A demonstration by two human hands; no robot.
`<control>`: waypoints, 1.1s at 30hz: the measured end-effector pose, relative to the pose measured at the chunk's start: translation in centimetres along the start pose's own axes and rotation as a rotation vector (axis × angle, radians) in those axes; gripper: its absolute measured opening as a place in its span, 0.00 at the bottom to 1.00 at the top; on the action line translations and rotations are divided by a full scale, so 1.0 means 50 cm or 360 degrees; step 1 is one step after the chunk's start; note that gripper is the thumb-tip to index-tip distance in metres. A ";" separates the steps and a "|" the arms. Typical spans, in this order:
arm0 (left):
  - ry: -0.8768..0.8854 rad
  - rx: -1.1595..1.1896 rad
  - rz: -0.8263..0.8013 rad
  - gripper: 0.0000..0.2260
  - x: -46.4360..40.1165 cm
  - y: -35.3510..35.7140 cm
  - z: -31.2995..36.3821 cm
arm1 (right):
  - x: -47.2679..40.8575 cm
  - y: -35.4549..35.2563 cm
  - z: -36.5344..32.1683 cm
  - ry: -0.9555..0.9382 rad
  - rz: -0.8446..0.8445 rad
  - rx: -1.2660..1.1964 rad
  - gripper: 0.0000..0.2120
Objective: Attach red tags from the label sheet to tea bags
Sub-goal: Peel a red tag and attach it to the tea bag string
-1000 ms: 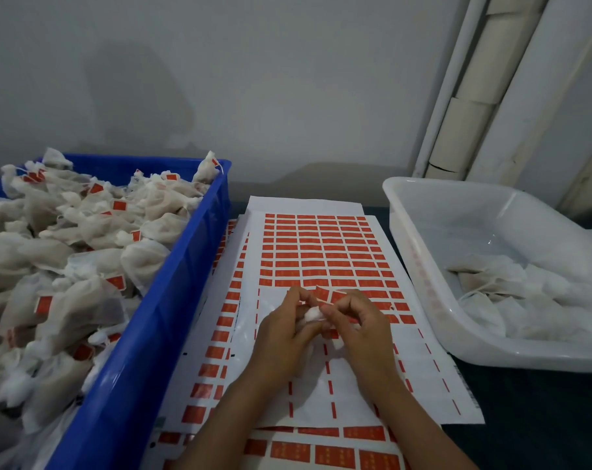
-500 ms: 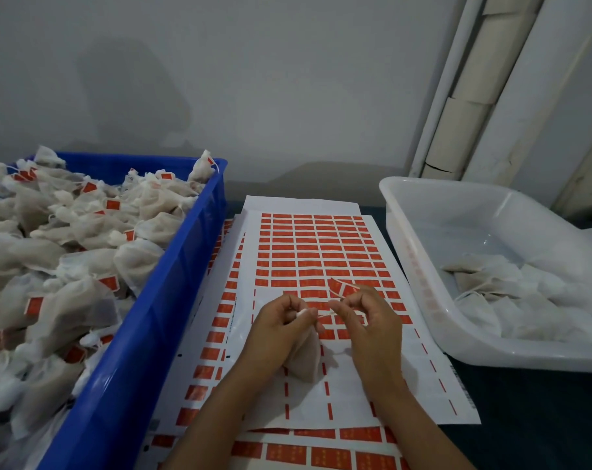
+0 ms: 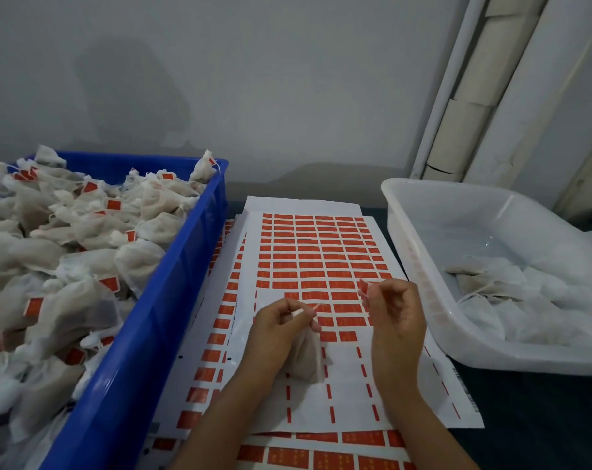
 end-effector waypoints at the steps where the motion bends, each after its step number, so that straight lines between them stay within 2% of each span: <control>1: -0.0004 0.0014 0.0061 0.06 0.001 0.001 -0.001 | -0.001 -0.002 -0.004 0.0023 0.0021 -0.0038 0.09; 4: 0.0002 0.0077 0.0171 0.05 0.003 0.004 -0.004 | 0.005 0.001 -0.004 0.0115 -0.0001 -0.0102 0.12; 7: 0.0053 0.0152 0.0211 0.04 0.002 0.006 -0.006 | 0.016 0.007 -0.002 0.0167 -0.0023 -0.0099 0.08; 11: 0.0105 0.0163 0.0218 0.03 0.000 0.009 -0.006 | 0.025 0.016 0.001 0.0174 -0.0062 -0.0083 0.02; 19: 0.0220 0.0201 0.0180 0.02 0.009 0.013 0.002 | 0.022 0.019 0.019 0.0179 -0.0109 -0.0064 0.02; 24: 0.0262 0.0161 0.0192 0.02 0.012 0.012 0.005 | 0.022 0.030 0.024 0.0285 -0.0160 -0.0115 0.14; 33: 0.0335 0.0149 0.0153 0.04 0.018 0.014 0.010 | 0.022 0.026 0.022 0.0284 -0.0122 -0.0149 0.12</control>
Point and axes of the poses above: each hand's wrist, its own x-axis away from the middle knuckle, its own y-axis out of the palm, z = x × y, the point moved 4 cm from there along -x, towards the middle knuckle, and after that the axes turned 11 degrees about z, right-handed, at the moved point
